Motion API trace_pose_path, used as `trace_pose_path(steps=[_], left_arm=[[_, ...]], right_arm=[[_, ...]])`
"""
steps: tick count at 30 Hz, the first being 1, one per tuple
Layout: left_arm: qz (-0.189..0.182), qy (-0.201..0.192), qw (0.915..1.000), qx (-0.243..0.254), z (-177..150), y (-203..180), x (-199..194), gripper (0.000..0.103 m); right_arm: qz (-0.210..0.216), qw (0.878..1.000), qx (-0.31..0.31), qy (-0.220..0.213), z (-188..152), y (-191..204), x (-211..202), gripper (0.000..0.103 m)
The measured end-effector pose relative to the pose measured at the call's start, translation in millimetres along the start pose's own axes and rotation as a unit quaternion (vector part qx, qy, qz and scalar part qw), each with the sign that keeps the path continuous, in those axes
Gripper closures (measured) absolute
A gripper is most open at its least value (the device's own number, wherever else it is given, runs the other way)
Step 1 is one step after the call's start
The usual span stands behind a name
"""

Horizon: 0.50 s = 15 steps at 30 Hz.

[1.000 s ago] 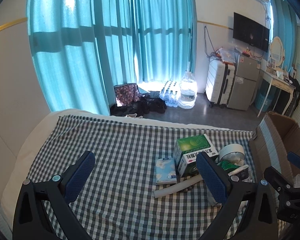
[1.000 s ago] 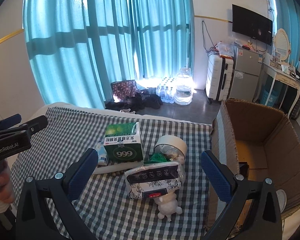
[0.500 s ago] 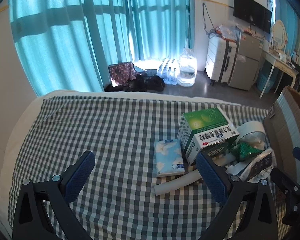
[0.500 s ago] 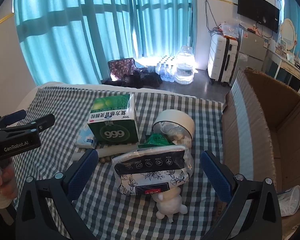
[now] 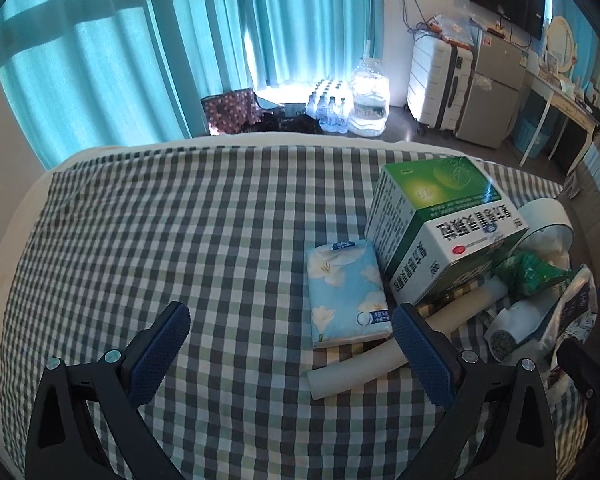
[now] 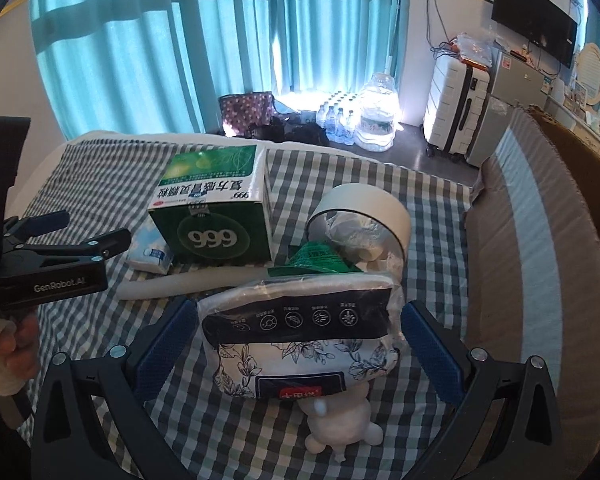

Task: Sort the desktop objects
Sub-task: 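Grasp the blue tissue pack with the left tool while the right tool grasps the patterned bag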

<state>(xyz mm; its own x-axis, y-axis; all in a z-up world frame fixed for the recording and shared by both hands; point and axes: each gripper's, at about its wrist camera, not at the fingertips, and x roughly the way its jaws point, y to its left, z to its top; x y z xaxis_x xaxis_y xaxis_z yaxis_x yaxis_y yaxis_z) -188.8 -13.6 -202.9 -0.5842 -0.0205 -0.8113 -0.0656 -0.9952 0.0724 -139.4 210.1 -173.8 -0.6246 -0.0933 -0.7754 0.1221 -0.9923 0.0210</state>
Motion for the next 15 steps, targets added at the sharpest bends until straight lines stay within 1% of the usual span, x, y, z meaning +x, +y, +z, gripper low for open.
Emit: trace_pose_path(steps=[5,9,13,15], left_arm=[[-0.010,0.018,0.9997,-0.010,0,1,21,0.000],[-0.018,0.031,0.9993,-0.013,-1,-3,36,0.000],[-0.032,0.032,0.9987,-0.021,1,-6,45,0.000],[-0.040,0.031,0.9985,-0.023,3,-7,50,0.000]], right_arm=[[-0.023,0.999,-0.024,0.012,-2,7,11,0.000],[-0.031,0.999,-0.024,0.005,-3,8,15,0.000],[-0.047,0.998,-0.024,0.021,-2,10,26,0.000],[-0.042,0.998,-0.021,0.030,-2,9,30,0.000]])
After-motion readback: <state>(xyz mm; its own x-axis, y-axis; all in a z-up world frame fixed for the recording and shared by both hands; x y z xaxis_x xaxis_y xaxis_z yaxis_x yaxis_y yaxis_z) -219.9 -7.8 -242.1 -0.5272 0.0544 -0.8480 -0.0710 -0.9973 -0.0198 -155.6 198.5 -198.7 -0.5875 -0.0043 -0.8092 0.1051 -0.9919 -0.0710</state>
